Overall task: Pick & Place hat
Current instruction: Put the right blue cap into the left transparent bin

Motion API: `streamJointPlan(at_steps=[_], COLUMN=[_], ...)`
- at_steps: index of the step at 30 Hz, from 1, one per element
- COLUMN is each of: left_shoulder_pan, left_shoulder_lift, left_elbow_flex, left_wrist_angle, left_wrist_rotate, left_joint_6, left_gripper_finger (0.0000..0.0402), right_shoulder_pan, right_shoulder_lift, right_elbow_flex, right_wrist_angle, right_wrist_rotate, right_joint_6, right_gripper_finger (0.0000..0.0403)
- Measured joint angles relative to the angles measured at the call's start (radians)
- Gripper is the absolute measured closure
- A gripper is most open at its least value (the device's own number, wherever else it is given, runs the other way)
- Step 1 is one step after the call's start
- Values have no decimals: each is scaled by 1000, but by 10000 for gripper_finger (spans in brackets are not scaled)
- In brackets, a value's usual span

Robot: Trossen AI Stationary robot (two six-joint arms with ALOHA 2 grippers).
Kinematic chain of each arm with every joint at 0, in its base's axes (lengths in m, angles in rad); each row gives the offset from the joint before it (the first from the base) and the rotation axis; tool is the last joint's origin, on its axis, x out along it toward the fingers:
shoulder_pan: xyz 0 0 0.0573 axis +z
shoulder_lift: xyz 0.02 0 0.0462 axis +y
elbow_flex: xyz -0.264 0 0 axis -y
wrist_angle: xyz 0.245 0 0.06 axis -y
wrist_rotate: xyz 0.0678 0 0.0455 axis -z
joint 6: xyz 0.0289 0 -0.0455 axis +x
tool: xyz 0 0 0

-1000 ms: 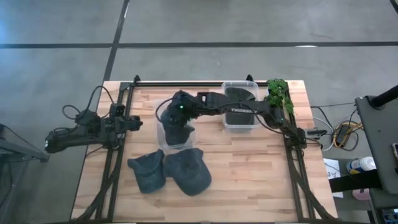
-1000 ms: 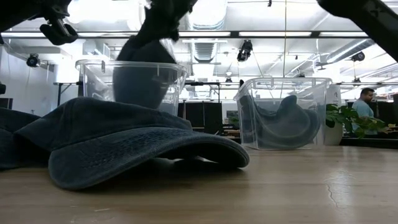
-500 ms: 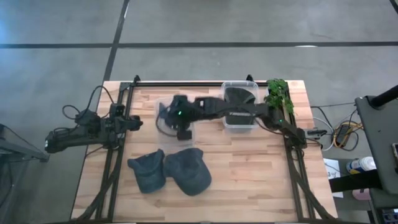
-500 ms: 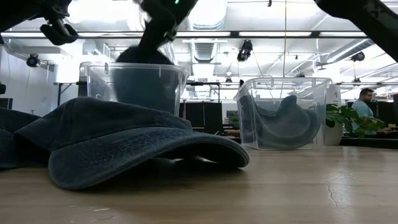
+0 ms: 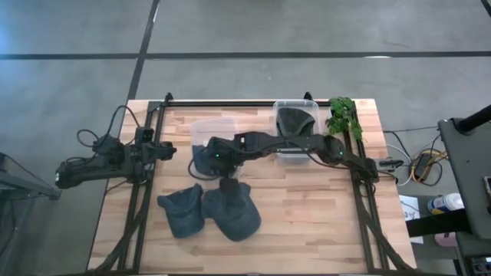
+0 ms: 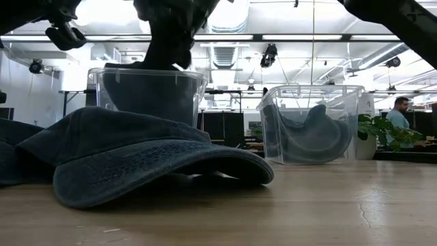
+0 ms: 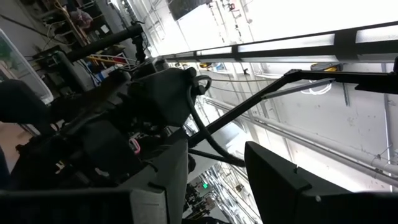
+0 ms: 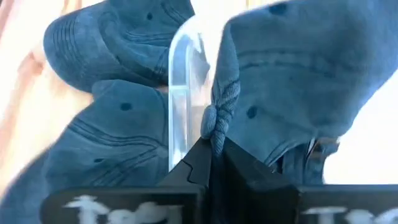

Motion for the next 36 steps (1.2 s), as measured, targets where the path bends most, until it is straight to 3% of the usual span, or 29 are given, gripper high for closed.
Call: streamJointPlan(at_steps=[13,20,25,30,36], left_shoulder_pan=[0,0,0,0,0], left_shoulder_lift=[0,4,16,25,29], left_elbow_flex=[0,0,-15,-14,-13], left_wrist_angle=[-16,-15,-63,-278,-423], left_wrist_rotate=[-30,-103,-14,101,298], left_joint_6=[21,23,4,-14,23], left_gripper_finger=[248,248,248,248,248], right_shoulder_pan=[1,25,40,76,164], right_shoulder_lift=[-11,-67,-118,-160,-161], right_elbow_flex=[-1,-1,-1,-1,-18], right_wrist_angle=[-70,-57,-117,-277,-456], right_wrist_rotate=[-64,8,68,70,92], right_joint_6=[151,144,169,234,335], right_gripper_finger=[283,241,237,236,242])
